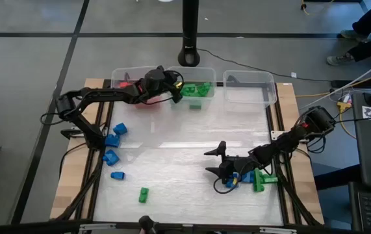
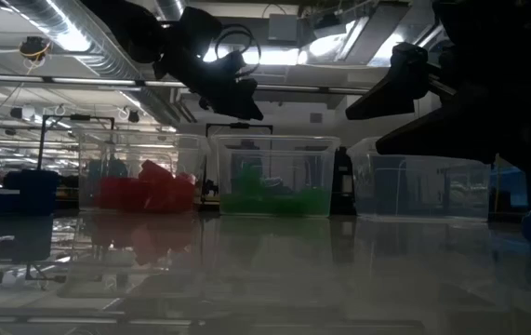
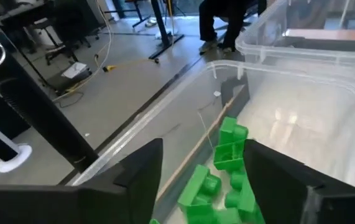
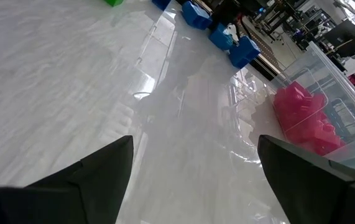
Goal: Sort blocks
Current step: Put the green game piece into the middle transparent bin
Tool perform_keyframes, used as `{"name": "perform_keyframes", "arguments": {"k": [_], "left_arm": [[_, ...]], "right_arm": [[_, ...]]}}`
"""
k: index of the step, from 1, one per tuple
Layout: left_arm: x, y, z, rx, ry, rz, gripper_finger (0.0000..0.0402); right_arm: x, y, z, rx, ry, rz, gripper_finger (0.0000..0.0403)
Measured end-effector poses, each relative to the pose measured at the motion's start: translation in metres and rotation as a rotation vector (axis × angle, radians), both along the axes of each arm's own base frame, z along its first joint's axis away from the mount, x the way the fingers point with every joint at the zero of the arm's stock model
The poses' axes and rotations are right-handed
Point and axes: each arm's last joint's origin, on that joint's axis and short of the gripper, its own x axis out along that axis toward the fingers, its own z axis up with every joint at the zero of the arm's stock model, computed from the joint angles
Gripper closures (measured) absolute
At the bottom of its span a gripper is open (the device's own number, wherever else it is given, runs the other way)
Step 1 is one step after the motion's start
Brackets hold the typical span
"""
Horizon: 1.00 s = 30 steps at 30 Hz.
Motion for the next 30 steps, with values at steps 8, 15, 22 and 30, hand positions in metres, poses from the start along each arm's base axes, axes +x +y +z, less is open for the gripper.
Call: {"name": "perform_keyframes", "arguments": {"k": [8,15,22,30], "left_arm": [[-0.007,-0.024,0.022,0.003,0.001,-0.054,0.0148],[-0.018,-0.075,0.041,-0.078,0.043,-0.170,0.0147],[-0.030,-0.135,0.040,-0.213,0.158,-0.307,0.0147],[-0.049,-0.204,0.025,-0.406,0.344,-0.408,0.0147]], "right_arm": [[0.000,0.000,0.000,0.000,-0.001,0.000,0.0059],[0.000,0.000,0.001,0.007,-0.011,0.000,0.0059],[0.001,0.001,0.003,0.016,-0.027,0.000,0.0059],[0.002,0.001,0.005,0.024,-0.047,0.001,0.0059]]}}
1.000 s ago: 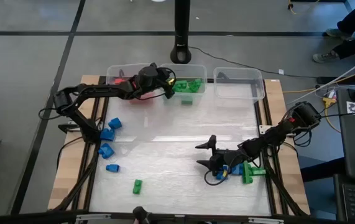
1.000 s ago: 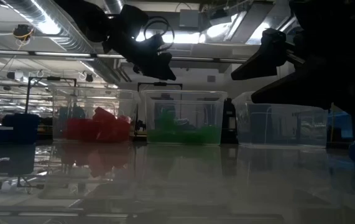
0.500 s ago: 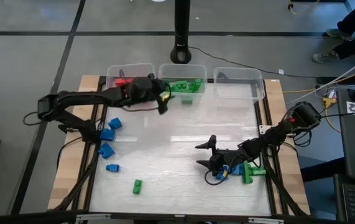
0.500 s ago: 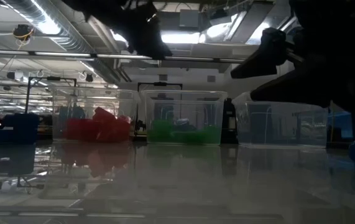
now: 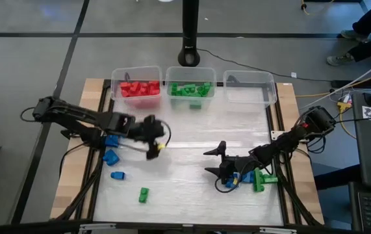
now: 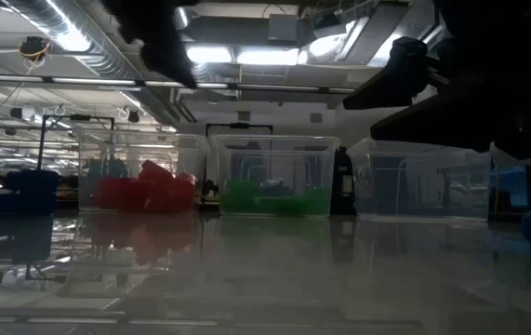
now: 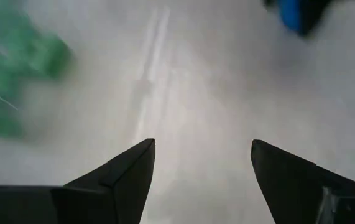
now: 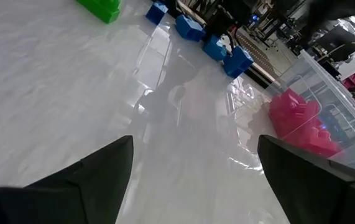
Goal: Sort blocks
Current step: Put the green game piece into the middle transparent bin
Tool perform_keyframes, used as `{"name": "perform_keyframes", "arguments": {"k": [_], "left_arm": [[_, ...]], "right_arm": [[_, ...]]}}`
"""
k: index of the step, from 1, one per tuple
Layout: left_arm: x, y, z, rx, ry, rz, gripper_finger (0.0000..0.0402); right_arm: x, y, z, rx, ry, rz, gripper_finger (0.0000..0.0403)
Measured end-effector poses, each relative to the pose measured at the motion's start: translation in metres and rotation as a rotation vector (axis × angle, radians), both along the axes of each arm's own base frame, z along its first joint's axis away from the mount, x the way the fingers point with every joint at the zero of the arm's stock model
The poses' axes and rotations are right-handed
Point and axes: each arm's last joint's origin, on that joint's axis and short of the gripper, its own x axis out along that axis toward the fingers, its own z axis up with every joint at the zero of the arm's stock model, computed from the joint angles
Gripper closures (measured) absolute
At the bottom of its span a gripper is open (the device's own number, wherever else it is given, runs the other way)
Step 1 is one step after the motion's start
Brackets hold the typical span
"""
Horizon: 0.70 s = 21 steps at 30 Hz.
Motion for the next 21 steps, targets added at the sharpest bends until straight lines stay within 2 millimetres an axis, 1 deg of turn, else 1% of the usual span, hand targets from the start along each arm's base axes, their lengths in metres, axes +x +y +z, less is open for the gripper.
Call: {"name": "perform_keyframes", "arguments": {"k": [5,8,10,15,21], "left_arm": [[-0.016,-0.044,-0.009,-0.119,0.064,-0.026,0.0147],[-0.026,-0.067,-0.016,-0.207,0.083,-0.012,0.0147],[-0.034,-0.081,-0.019,-0.293,0.100,0.041,0.0147],[-0.051,-0.109,-0.025,-0.538,0.131,0.266,0.0147],[-0.061,-0.137,-0.043,-0.660,0.215,0.435,0.0147]], "right_arm": [[0.000,0.000,0.000,-0.003,-0.004,0.002,0.0059],[0.000,0.000,0.001,-0.003,-0.006,0.002,0.0059],[0.000,0.000,0.001,-0.003,-0.007,0.002,0.0059],[0.000,0.000,0.001,-0.001,-0.010,0.003,0.0059],[0.000,0.000,0.001,-0.005,-0.011,0.004,0.0059]]}}
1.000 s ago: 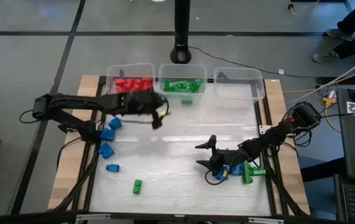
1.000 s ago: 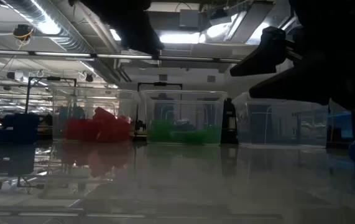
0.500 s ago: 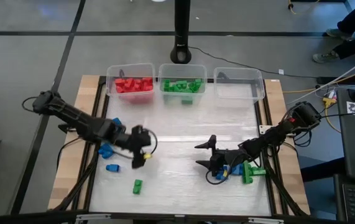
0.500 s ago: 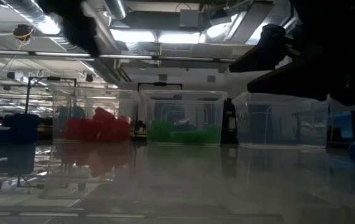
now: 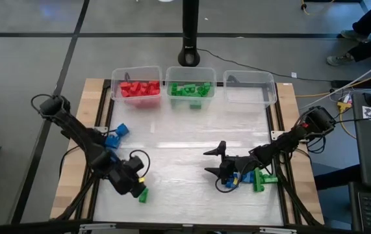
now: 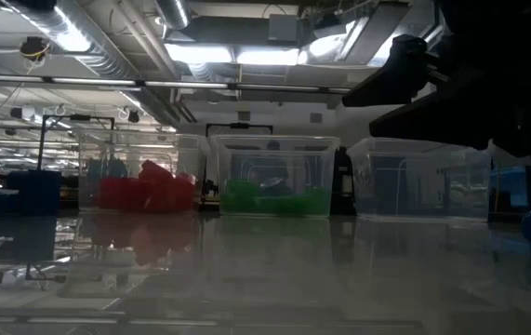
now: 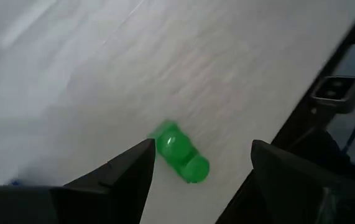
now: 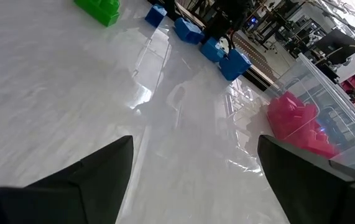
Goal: Sort blocks
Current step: Put the green game piece into the middle transparent bin
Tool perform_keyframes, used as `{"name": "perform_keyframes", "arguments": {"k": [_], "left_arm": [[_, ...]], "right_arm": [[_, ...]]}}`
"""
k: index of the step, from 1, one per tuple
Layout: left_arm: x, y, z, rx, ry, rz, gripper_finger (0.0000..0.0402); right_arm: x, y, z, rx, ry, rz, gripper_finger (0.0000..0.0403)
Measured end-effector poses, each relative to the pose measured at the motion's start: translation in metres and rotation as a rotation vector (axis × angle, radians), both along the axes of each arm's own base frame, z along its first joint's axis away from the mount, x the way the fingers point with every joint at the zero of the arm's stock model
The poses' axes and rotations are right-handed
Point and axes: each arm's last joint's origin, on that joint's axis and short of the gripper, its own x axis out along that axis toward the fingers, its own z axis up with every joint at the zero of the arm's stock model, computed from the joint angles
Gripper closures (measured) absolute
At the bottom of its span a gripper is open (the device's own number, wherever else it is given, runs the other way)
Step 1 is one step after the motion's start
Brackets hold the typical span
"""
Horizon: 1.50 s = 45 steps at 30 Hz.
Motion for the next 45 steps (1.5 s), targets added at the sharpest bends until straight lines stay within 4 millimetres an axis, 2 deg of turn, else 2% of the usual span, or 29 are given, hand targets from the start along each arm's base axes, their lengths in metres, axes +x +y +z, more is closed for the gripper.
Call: {"name": "perform_keyframes", "arguments": {"k": [7,13,26,31,35,42,45], "left_arm": [[0.000,-0.020,-0.024,-0.088,0.137,0.098,0.0147],[0.008,-0.032,-0.038,-0.123,0.136,0.129,0.0147],[0.020,-0.036,-0.083,-0.030,0.269,0.145,0.0147],[0.023,-0.036,-0.088,0.004,0.276,0.100,0.0148],[0.025,-0.033,-0.088,0.021,0.283,0.060,0.0175],[0.030,-0.027,-0.089,0.062,0.283,-0.037,0.0267],[0.035,-0.023,-0.089,0.095,0.247,-0.075,0.0279]], "right_arm": [[0.000,0.000,0.000,0.000,0.000,0.000,0.0059],[0.000,0.000,0.000,0.000,0.000,0.000,0.0059],[0.000,0.000,0.000,-0.001,0.001,0.001,0.0059],[0.000,0.000,0.000,-0.001,0.001,0.001,0.0059],[0.000,0.000,0.000,-0.002,0.004,0.001,0.0059],[0.000,0.000,-0.001,-0.006,0.009,0.001,0.0059],[0.000,0.000,-0.001,-0.007,0.011,0.001,0.0059]]}}
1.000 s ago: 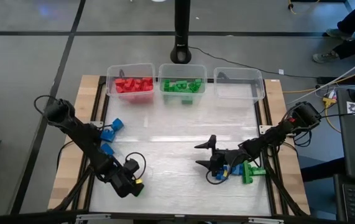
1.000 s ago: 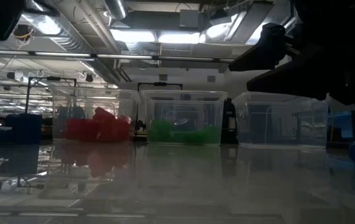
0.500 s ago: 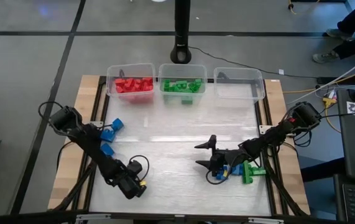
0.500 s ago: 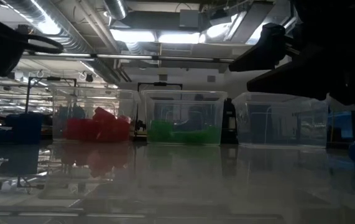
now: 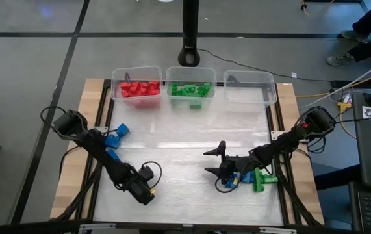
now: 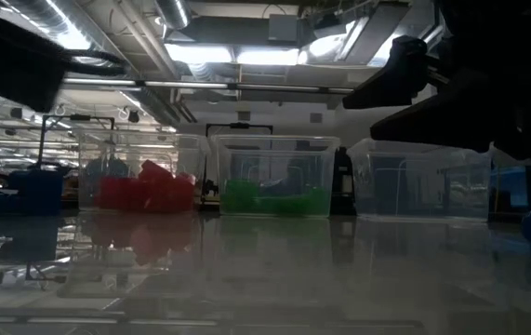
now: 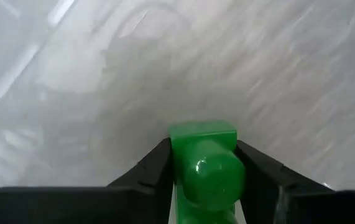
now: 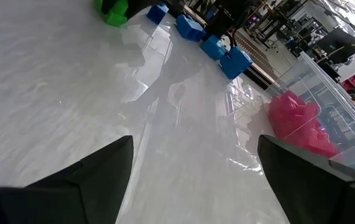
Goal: Sort blocks
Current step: Put the green game piece into the middle transparent bin
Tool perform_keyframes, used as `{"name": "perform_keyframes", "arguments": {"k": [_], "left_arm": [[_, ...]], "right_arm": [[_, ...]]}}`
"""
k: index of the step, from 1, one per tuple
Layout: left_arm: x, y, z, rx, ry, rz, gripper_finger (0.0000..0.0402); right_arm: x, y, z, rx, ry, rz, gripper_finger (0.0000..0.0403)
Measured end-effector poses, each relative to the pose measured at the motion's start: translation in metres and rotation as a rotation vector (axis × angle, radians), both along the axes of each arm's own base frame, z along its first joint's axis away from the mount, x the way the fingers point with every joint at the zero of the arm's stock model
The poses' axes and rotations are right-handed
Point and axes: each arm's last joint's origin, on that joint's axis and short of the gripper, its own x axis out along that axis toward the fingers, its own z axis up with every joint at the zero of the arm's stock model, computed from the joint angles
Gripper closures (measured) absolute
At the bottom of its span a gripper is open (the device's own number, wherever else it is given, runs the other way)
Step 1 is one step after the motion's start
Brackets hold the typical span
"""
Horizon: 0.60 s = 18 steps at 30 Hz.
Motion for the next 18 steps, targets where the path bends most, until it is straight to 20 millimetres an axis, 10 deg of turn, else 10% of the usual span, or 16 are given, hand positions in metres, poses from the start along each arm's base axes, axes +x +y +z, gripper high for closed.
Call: {"name": "perform_keyframes", "arguments": {"k": [9,18], "left_arm": [[0.020,0.026,0.013,0.076,-0.033,-0.127,0.0277],[0.053,0.098,0.070,0.261,-0.233,-0.259,0.0276]], "right_arm": [[0.000,0.000,0.000,-0.004,0.002,0.001,0.0059],[0.000,0.000,-0.001,-0.009,0.009,0.002,0.0059]]}}
